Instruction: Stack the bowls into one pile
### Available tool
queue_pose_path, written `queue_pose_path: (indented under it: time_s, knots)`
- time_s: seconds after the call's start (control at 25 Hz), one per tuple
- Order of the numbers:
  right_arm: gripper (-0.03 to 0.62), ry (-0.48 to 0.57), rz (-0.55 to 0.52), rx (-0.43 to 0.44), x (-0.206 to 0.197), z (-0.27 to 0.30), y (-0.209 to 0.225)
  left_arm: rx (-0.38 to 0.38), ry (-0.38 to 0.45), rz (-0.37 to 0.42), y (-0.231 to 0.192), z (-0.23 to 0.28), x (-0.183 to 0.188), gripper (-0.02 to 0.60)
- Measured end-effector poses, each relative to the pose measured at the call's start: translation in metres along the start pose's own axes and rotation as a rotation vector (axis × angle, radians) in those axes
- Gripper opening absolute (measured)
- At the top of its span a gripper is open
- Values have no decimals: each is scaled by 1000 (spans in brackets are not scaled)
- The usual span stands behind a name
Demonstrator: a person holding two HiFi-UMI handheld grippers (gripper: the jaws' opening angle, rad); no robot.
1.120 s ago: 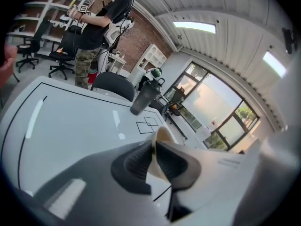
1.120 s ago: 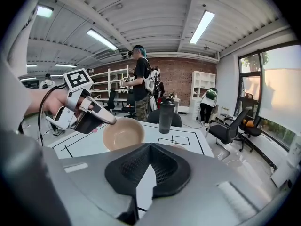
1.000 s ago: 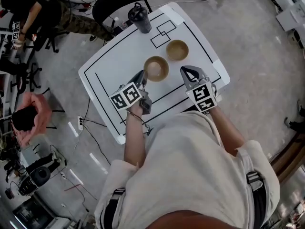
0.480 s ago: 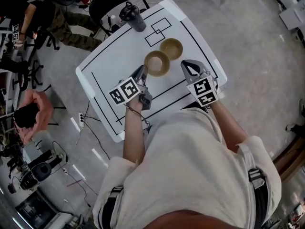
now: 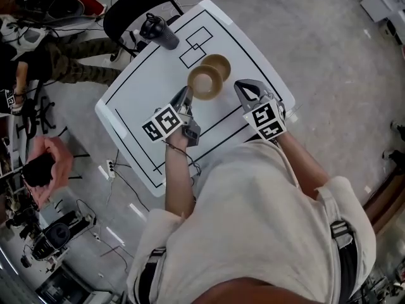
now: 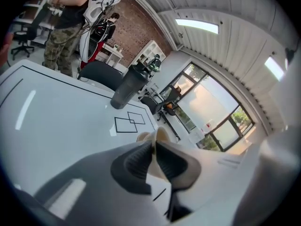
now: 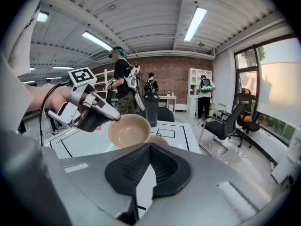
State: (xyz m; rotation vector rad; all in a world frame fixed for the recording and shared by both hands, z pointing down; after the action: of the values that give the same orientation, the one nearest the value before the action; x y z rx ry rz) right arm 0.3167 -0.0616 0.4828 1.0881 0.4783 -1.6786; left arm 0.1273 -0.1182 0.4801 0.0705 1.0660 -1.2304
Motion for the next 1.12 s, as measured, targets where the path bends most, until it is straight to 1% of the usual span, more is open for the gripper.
queue_pose_path:
  time_s: [0.2,0.44,0.72,0.88,1.12]
  knots:
    - [-2,-14,-1,1,1,6,9,1,-16,-3,-2,15,-1,26]
    - [-2,-48,-9,13,0,14,17,-11,-15,-43,-4,30,-2,26]
    - [-2,-57,-28,31,4,31,28,-12,-11,-80,-12,46,-1,25]
    - [-2,-82,-24,43,3,38,34,-17,-22,-83,-12,58,-1,25]
    - [-2,-89,-16,45,2,46,42,-8,-50,-83,-12,67,-3,23]
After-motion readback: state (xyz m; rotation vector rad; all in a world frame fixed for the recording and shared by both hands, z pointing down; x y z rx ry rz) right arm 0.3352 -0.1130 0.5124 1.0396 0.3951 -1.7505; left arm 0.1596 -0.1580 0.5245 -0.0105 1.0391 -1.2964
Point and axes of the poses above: the fingertips, and each gripper's own axes: z forward along the fingers, y to its right, x out of its top, the point moved 4 cm from there along -z, backward along the fingers, and after that the axes turned 14 degrees about z, right-handed, at the moved point
